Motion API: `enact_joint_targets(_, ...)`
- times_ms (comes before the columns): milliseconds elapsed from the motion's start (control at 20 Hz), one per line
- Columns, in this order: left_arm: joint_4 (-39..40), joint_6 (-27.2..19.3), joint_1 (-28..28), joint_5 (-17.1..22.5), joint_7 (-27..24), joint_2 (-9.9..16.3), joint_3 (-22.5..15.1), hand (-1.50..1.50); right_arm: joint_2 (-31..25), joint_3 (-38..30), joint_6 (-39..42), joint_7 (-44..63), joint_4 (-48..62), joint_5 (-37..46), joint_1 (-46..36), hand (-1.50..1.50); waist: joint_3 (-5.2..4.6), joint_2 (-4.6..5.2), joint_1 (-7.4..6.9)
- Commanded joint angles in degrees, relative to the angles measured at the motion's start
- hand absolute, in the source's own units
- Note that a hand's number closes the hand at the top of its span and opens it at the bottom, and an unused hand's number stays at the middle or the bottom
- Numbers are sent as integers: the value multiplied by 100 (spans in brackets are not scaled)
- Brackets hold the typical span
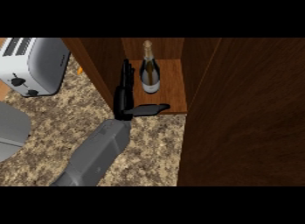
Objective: Pick up the wine, place it into the cabinet and close the cabinet
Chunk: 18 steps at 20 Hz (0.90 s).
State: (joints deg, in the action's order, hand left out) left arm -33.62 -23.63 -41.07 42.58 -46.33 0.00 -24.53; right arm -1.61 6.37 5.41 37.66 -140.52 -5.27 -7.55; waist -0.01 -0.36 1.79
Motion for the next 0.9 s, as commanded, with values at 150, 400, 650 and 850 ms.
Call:
enact_joint_targets(150, -2170, -1185, 1247, -213, 332, 0, -1148, -150, -136, -353, 33, 113, -644, -345, 399, -150, 4, -4, -201)
enact_joint_targets(400, -3763, -1624, 1930, -529, 869, 221, -1529, -150, -194, -254, 192, -13, -782, -352, 779, -150, 6, -3, -202)
enact_joint_targets(650, -4930, -2283, 2748, -985, 1165, 449, -1897, -150, -184, -152, 79, 203, -783, -340, 575, -150, 2, 11, -200)
enact_joint_targets(850, -6075, -2737, 3187, -1330, 1603, 954, -2104, -150, -21, 138, 35, -47, -706, 62, 738, -150, 4, 0, -218)
